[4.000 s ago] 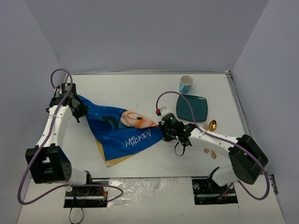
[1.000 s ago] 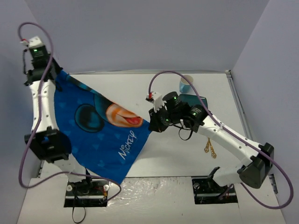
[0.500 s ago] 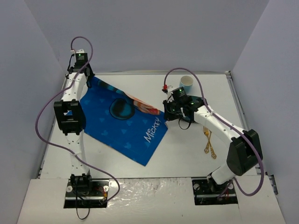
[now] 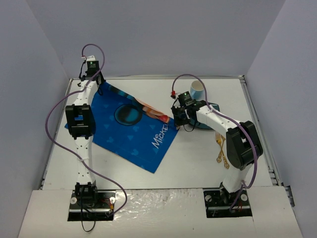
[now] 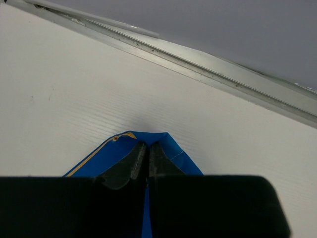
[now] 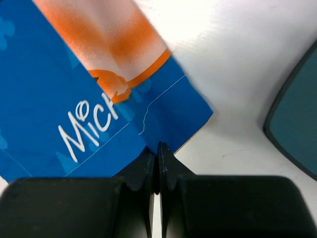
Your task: Set the dinner table for one person
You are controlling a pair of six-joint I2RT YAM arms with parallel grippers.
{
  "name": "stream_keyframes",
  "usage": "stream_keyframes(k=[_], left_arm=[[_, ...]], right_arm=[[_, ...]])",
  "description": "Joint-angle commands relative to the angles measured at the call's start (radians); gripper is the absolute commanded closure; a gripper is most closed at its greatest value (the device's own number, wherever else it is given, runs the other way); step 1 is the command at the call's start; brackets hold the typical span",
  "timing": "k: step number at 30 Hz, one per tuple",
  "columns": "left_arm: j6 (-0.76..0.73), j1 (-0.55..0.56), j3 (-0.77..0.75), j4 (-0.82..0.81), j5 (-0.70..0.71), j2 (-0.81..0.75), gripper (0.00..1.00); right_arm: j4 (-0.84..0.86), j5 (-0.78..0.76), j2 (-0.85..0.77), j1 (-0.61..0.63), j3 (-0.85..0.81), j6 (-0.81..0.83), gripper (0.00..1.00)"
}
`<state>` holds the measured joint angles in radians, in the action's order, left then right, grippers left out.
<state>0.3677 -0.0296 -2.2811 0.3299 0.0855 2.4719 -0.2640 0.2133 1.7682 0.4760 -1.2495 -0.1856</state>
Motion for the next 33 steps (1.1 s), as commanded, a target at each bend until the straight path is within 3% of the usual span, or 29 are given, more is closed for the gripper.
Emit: stream_keyframes(k=[1,6,7,9,12,16,18,21,23,27,33], left_arm=[[0.008,0.015,-0.086,-0.128,-0.003,-0.026,1.0],[0.045,0.019,-0.094,-0.157,-0.002,-0.024,1.0],[0.05,0.019,-0.094,-0.165,-0.005,-0.024,0.96],[0.056,0.019,-0.094,-0.178,-0.013,-0.025,0.71],[0.053,0.017,-0.089,-0.187,-0.039,-0.042,0.37],[0.027,0.019,-0.042,-0.189,-0.056,-0.117,0.16],[0.029,0.018,-0.02,-0.142,-0.055,-0.157,0.1],[0.073,0.019,0.065,-0.05,-0.025,-0.262,0.05],[0.1,0.019,0.169,-0.022,-0.002,-0.33,0.04],[0.174,0.018,0.531,-0.03,0.071,-0.527,0.03],[0.157,0.013,0.756,-0.025,0.104,-0.602,0.03]], right_arm=[[0.017,-0.118,-0.015,-0.037,-0.075,-0.038,1.0],[0.017,-0.195,0.026,-0.068,-0.148,-0.034,0.93],[0.018,-0.2,0.036,-0.071,-0.159,-0.034,0.9],[0.017,-0.208,0.069,-0.074,-0.186,-0.044,0.75],[0.017,-0.21,0.087,-0.074,-0.211,-0.075,0.67],[0.02,-0.269,0.055,-0.063,-0.222,-0.098,0.49],[0.019,-0.249,0.04,-0.049,-0.218,-0.051,0.38],[0.02,-0.229,0.033,0.011,-0.197,0.029,0.31],[0.022,-0.224,0.037,0.051,-0.177,0.057,0.29],[0.052,-0.156,0.077,0.147,-0.137,0.095,0.26],[0.144,-0.119,0.12,0.211,-0.081,0.093,0.24]])
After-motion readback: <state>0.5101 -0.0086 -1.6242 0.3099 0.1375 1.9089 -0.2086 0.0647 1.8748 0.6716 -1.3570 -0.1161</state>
